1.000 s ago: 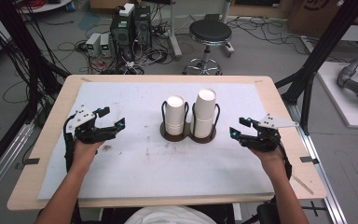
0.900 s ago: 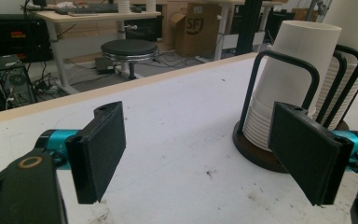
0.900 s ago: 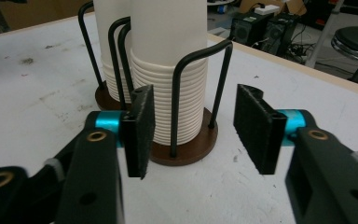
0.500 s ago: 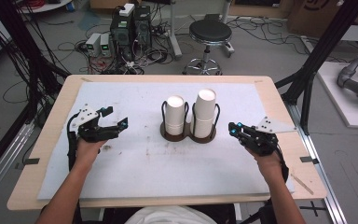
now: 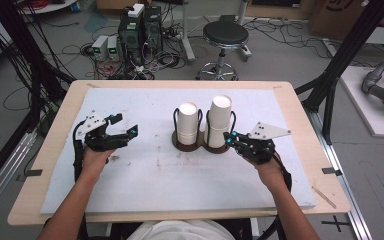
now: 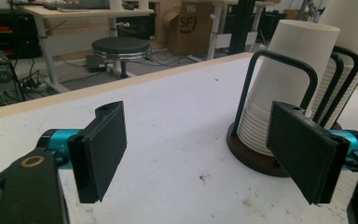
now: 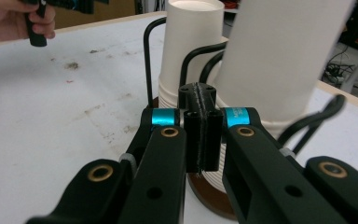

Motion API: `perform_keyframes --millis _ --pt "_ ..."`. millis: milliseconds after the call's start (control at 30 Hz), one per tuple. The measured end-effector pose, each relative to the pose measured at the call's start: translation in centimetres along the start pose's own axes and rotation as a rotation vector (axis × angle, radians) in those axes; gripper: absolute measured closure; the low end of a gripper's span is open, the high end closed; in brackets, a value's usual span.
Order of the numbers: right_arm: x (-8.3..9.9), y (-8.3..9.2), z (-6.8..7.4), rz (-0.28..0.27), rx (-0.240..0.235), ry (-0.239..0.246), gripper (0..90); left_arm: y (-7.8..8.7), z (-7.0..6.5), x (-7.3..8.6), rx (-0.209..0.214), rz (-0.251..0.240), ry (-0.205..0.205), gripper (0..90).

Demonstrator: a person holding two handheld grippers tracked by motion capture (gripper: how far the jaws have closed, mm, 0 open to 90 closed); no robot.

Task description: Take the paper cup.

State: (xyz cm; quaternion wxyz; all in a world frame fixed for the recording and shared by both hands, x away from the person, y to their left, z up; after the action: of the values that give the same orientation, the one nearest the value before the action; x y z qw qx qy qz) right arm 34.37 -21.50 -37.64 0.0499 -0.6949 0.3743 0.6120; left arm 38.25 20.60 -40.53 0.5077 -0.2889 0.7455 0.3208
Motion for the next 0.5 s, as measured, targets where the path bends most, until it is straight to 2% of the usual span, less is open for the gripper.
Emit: perform_keyframes --millis 100,233,333,500 --pt "-0.2 -0.8 0.1 0.002 -0.008 -0.001 90.0 0.1 0.0 -0.5 -0.008 -0.006 -0.007 20.3" --pt "-0.4 -3.1 0.7 0.013 -0.021 0.013 90.0 0.0 -0.1 -0.3 -0.018 0.006 -0.01 20.3" --pt "-0.4 -4.4 0.8 0.01 -0.019 0.003 90.0 -0.1 -0.1 -0.3 -0.023 0.013 -0.012 20.3" --pt "-0.6 -5.4 0.9 -0.005 -0.024 -0.017 90.0 -0.1 -0.5 -0.1 -0.013 0.019 -0.025 20.3"
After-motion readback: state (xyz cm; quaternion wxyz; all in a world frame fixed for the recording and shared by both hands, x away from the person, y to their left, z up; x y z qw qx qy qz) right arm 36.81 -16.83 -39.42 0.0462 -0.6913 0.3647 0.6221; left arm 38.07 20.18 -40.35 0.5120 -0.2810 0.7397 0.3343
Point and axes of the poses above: each handheld gripper's, and its own axes: y roughly backward along the jaws, x roughly out of its underside, z roughly to its left, the point moved 3 cm from there along -y, roughly forward along the jaws, and after that the axes turned 12 degrees about y, right-handed, at the moved point
